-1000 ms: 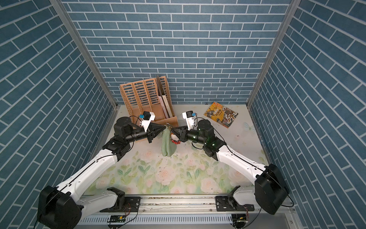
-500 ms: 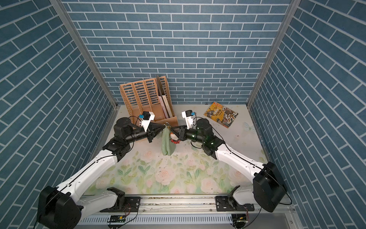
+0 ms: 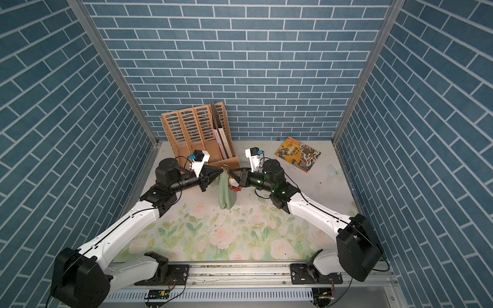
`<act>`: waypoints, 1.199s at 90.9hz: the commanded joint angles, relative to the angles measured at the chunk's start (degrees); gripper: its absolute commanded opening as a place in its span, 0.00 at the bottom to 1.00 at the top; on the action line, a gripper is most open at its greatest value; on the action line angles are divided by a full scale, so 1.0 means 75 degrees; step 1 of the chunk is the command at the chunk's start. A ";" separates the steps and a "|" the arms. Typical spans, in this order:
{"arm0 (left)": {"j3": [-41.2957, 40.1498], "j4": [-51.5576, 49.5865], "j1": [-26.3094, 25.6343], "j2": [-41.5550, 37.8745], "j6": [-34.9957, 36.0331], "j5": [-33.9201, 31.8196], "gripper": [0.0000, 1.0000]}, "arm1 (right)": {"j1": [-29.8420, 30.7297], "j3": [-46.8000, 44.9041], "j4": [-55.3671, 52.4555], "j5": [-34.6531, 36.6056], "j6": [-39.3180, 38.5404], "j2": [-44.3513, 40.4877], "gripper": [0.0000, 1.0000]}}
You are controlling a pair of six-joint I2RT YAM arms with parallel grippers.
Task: Remove the decoration from the bag
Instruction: Remove the decoration item from the bag, then place the bag at the center of the board.
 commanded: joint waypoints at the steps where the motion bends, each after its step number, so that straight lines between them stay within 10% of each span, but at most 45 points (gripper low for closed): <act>1: -0.0002 0.0292 -0.0079 0.0048 0.0127 0.0020 0.00 | 0.0083 0.0085 0.0562 0.0149 0.0319 0.0052 0.13; 109: -0.1570 0.1042 -0.0186 -0.0104 -0.1484 -0.0790 0.00 | -0.0454 -0.0414 0.0216 0.0928 -0.0644 -0.0542 0.12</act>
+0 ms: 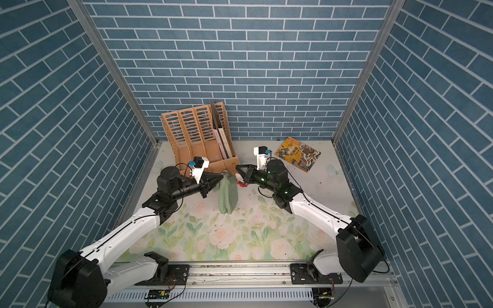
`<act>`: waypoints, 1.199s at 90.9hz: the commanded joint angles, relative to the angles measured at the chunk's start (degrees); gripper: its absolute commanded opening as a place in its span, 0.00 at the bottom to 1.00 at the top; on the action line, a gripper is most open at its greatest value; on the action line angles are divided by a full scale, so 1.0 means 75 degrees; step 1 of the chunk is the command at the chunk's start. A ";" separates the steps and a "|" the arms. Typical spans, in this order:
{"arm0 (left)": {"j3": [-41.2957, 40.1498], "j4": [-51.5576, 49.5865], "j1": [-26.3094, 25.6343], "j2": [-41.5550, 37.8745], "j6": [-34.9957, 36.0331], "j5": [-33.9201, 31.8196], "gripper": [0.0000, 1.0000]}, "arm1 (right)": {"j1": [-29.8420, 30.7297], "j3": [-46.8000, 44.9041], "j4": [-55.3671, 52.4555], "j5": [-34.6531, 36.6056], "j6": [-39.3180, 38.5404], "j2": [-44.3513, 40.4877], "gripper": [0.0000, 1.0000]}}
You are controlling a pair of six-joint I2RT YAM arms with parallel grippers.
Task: Remove the decoration from the bag
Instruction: Place the bag at the center of the board.
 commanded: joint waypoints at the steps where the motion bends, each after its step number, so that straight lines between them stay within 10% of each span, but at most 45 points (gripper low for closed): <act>1: -0.0396 0.0211 -0.0041 0.0208 -0.0680 -0.0490 0.00 | -0.0045 -0.0129 0.0095 0.0106 -0.0842 -0.0387 0.12; 41: 0.0626 -0.0976 -0.0296 0.1838 -0.0830 -0.2488 0.06 | -0.0024 -0.0809 0.0684 0.0111 -0.2336 -0.0762 0.12; 70: 0.1404 -0.2068 -0.0492 0.1495 -0.1369 -0.2442 0.47 | 0.0001 -0.1216 0.0897 0.0288 -0.2757 -0.0835 0.12; 109: 0.2881 -0.2891 -0.1249 0.1030 -0.3180 -0.2056 0.53 | 0.0012 -0.1261 0.1158 0.0319 -0.2911 -0.0626 0.12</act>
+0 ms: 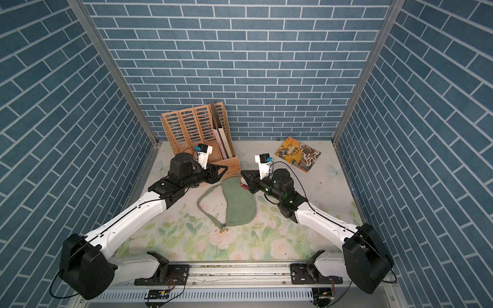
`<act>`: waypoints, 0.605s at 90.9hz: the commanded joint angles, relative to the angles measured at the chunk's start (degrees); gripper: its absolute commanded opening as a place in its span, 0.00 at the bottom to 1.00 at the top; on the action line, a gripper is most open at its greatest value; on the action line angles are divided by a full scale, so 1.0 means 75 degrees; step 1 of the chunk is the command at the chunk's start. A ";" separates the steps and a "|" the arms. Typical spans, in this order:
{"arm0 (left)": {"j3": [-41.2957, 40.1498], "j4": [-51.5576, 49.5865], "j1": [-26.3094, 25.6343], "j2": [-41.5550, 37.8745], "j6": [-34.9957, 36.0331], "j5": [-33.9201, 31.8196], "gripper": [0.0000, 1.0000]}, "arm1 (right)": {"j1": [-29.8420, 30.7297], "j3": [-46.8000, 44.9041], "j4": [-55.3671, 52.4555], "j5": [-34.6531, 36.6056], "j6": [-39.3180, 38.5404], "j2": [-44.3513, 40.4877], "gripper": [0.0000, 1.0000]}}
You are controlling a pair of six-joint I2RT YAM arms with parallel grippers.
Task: Remove the decoration from the bag
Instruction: Place the bag at the center of the board, then place the decoration item at the center of the board.
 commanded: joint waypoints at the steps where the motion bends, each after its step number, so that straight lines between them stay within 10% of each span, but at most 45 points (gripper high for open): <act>1: 0.0342 -0.0003 -0.0421 -0.0042 -0.0869 0.0297 0.53 | 0.0021 -0.0083 0.0397 0.0047 -0.0259 0.0043 0.12; 55: 0.0639 0.0267 -0.0673 0.0351 -0.1873 0.0573 0.46 | 0.0103 0.0090 0.0419 -0.0094 -0.0265 0.0121 0.12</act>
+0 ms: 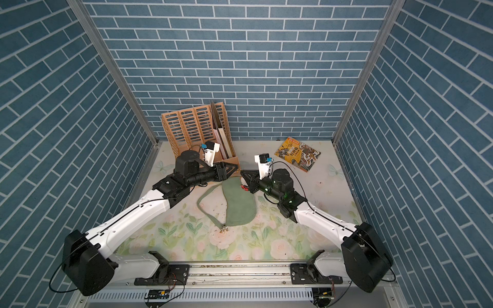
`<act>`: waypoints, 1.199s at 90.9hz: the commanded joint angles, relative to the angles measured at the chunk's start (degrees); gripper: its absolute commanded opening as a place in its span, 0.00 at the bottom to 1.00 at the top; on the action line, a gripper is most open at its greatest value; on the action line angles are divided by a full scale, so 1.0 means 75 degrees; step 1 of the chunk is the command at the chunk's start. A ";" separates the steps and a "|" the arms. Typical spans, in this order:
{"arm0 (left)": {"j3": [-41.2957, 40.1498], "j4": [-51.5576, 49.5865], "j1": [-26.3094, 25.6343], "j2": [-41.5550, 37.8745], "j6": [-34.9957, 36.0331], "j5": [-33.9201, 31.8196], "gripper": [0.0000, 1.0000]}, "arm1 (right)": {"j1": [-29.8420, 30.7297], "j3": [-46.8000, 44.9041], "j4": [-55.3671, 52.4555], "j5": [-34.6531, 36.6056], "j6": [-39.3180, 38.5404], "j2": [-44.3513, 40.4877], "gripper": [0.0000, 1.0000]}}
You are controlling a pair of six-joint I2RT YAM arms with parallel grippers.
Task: Remove the decoration from the bag
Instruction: Place the decoration item at the center of the board.
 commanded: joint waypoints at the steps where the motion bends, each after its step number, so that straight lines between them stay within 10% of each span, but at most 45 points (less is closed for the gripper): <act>1: 0.0156 0.0090 -0.0077 0.0063 -0.0073 0.0073 0.46 | 0.0039 0.0093 0.0298 -0.0079 -0.0224 0.0042 0.12; 109: 0.0297 0.0128 -0.0165 0.0463 0.0409 0.0295 0.03 | 0.0144 0.0150 0.0153 -0.0230 -0.0230 -0.0025 0.15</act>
